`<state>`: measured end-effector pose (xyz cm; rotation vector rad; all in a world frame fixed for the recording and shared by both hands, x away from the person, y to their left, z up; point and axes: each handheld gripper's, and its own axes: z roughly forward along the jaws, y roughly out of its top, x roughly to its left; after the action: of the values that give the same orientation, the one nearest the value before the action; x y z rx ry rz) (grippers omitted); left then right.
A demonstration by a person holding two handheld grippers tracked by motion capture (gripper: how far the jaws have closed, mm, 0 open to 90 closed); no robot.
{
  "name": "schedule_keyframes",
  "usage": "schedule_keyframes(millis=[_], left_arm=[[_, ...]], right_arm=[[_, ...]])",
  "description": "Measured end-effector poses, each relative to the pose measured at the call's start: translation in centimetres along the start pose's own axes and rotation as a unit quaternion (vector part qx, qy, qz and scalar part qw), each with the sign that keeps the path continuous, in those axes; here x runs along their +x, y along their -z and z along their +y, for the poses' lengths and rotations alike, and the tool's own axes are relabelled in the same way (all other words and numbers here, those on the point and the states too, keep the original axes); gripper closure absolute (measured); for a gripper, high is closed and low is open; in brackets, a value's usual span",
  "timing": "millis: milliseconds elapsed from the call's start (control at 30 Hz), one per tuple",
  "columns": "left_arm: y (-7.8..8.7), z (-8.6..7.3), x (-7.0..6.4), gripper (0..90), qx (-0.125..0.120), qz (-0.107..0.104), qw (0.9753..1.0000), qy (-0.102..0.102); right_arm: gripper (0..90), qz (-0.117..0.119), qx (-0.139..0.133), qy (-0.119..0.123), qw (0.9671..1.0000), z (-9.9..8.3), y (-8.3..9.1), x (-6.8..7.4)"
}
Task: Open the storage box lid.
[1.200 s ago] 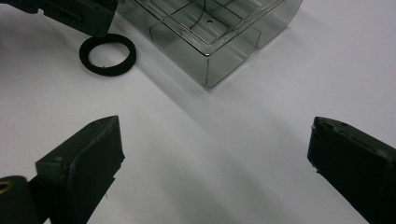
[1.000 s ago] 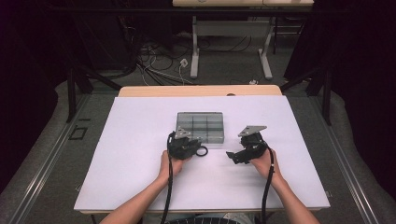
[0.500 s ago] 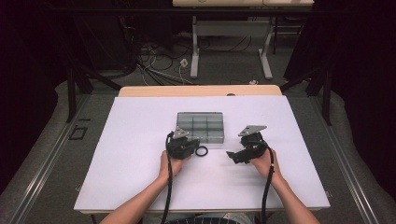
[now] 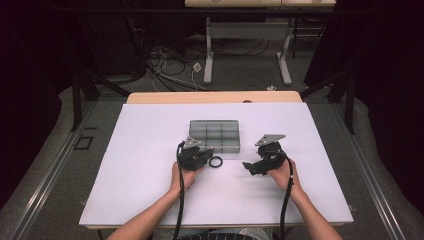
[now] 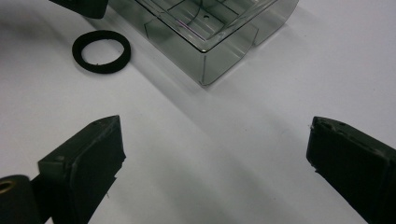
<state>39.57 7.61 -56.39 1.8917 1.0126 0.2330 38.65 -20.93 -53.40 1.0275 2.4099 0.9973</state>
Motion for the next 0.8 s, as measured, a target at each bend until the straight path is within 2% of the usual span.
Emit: schedule_keyframes(millis=[133, 167, 233, 400, 800], left_arm=[[0.02, 0.0, 0.0, 86.0, 0.0, 0.0, 1.0, -0.001], [0.03, -0.02, -0.06, 86.1, 0.0, -0.002, 1.0, 0.005], [0.08, 0.01, 0.02, 86.0, -0.002, 0.0, 1.0, -0.003], [0.08, -0.02, -0.02, 86.0, -0.005, -0.002, 1.0, 0.003], [-0.1, -0.03, -0.03, 85.4, -0.003, 0.0, 1.0, -0.002]], right_arm=[[3.9, 0.0, 0.001, 0.0, 1.0, 0.01, 0.01, 0.0], [3.9, 0.0, 0.0, 0.0, 1.0, 0.0, 0.0, -0.01], [3.8, 0.0, 0.004, 0.0, 1.0, 0.02, 0.04, -0.02], [3.8, 0.0, -0.009, -0.001, 1.0, -0.05, -0.15, 0.04], [3.9, 0.002, 0.003, 0.0, 1.0, -0.01, -0.19, 0.1]])
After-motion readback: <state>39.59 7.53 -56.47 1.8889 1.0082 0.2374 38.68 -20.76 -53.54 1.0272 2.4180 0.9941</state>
